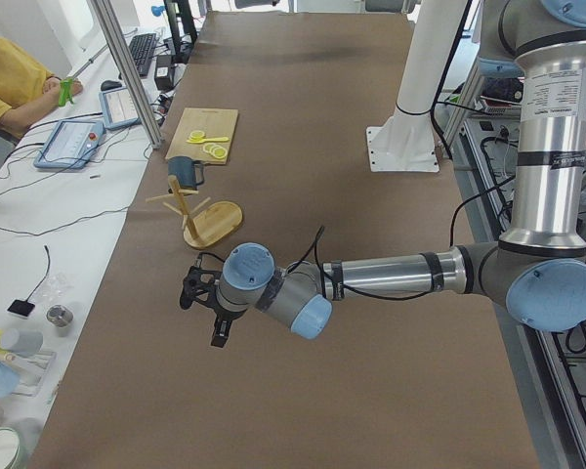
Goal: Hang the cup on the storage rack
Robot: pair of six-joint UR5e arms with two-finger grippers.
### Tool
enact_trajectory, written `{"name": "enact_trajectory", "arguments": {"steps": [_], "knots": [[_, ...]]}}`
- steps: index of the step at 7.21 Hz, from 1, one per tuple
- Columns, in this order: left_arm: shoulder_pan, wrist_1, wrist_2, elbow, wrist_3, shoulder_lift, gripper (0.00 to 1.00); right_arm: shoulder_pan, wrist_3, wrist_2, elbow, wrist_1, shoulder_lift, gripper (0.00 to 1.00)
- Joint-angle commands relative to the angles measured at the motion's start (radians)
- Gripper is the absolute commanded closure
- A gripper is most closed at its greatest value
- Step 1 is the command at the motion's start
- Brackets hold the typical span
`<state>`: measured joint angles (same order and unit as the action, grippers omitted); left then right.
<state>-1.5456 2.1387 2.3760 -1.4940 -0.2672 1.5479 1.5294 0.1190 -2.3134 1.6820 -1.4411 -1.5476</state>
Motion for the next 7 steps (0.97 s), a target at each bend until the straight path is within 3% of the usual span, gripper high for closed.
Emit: {"name": "enact_trajectory", "arguments": {"steps": [1,7], "knots": [[0.002,-0.243,0.016,-0.092,0.171,-0.069,0.02,0.008,-0.025,-0.008,-0.005,-0.001,-0.032,0.00],[0.007,-0.289,0.029,-0.130,0.141,-0.031,0.02,0.008,-0.025,-0.017,-0.001,-0.067,-0.029,0.00]]}}
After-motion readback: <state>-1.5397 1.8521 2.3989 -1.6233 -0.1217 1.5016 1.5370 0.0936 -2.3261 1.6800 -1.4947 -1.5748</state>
